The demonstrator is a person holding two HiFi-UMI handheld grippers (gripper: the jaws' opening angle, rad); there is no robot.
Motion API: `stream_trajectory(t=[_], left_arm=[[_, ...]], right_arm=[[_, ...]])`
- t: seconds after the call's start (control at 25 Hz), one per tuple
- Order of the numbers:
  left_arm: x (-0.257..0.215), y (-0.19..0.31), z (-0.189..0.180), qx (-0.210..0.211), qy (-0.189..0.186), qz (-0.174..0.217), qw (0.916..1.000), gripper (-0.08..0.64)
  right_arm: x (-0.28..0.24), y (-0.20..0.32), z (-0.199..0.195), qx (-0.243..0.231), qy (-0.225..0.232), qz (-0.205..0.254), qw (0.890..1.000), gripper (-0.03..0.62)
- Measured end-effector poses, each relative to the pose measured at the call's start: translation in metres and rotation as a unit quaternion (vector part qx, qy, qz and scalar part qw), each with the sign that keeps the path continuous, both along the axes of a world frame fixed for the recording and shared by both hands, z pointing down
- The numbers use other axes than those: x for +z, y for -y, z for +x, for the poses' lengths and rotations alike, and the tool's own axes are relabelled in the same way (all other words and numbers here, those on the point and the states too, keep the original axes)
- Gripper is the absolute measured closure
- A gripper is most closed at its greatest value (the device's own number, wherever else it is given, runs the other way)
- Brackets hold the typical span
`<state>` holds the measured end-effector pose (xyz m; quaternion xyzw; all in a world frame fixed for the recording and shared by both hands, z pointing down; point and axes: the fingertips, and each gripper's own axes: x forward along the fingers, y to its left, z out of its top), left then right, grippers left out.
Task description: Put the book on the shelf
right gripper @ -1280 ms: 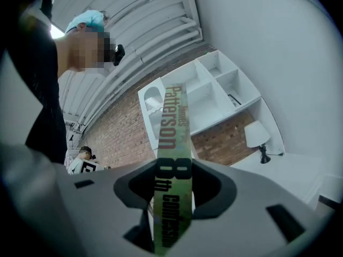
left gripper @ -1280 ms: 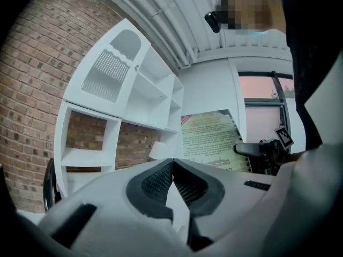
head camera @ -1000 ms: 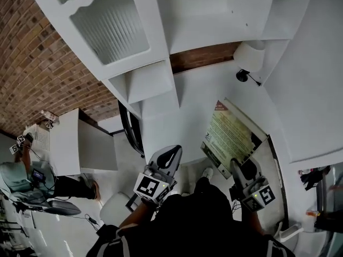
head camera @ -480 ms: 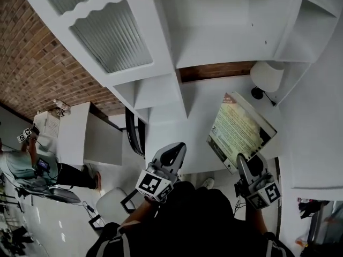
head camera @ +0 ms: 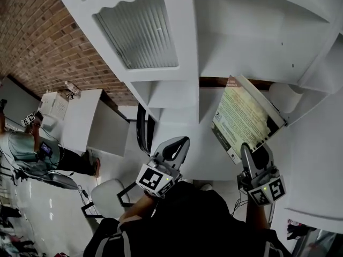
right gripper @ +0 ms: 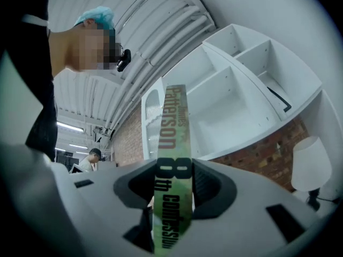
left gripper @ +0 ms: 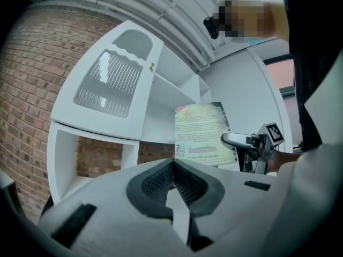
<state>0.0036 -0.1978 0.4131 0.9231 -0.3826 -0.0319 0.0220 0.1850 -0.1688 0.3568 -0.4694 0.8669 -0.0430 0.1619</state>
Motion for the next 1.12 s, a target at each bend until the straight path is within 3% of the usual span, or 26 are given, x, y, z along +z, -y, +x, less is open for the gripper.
stream_trajectory(t=[0.28,0.48,0.6,0.72,1.12], left_arm=[[-0.028,0.032,-0.014,-0.021,-0.011,0.034,0.9992,0.541],[-0.035,0.05,-0.036,-0.067,-0.018,0.017,0.9974,0.541],[-0.048,0.065,-0.04,-0.068,-0.035,0.031,0.9966,0.541],[-0.067,0.079,-0.035,-0.062,-0.024,0.058,0.9961,0.541],[-0.074,0.081,-0.023,-0.051,-0.003,0.09,0.9947,0.541]], right_arm=[[-0.043,0.043,-0.009,0.005,0.006,0.037,0.999,0.423],[-0.076,0.059,-0.008,0.024,0.002,0.07,0.997,0.423],[-0.1,0.072,-0.006,0.04,-0.013,0.092,0.995,0.423],[-0.121,0.093,-0.005,0.059,-0.034,0.105,0.992,0.423],[-0.129,0.118,-0.005,0.091,-0.048,0.112,0.988,0.423]])
